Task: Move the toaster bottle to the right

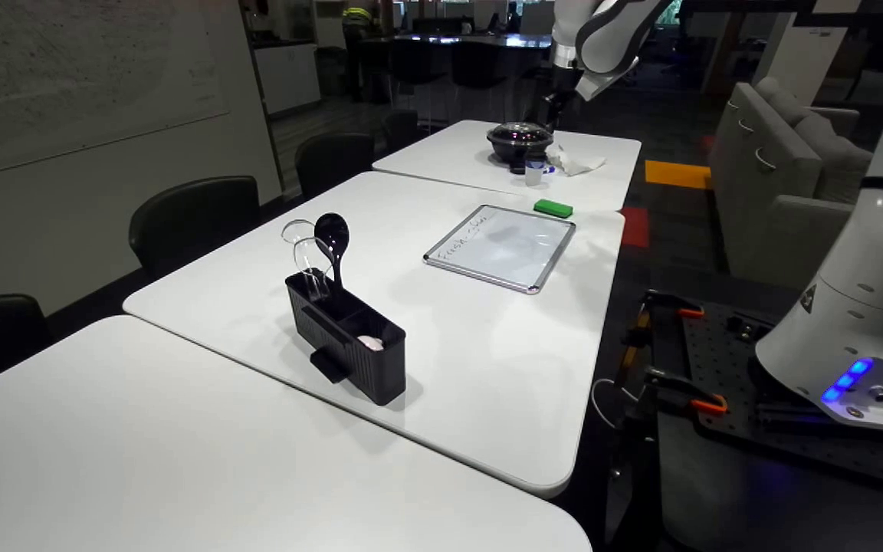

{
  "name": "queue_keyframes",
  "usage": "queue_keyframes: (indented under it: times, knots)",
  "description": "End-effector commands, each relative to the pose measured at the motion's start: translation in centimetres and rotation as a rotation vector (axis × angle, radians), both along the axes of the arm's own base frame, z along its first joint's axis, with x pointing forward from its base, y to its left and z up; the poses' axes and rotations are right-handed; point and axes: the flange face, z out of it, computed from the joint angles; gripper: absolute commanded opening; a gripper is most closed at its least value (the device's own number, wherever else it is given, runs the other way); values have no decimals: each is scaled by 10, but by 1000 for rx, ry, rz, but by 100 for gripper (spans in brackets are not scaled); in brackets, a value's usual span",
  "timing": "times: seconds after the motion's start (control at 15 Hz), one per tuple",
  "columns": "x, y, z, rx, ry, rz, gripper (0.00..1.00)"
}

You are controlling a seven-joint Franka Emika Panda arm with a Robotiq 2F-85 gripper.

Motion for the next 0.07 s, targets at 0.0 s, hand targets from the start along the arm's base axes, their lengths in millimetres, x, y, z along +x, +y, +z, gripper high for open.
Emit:
queue_keyframes:
  times: [0.0]
  knots:
    - [1,-1,-1,2,3,1,100]
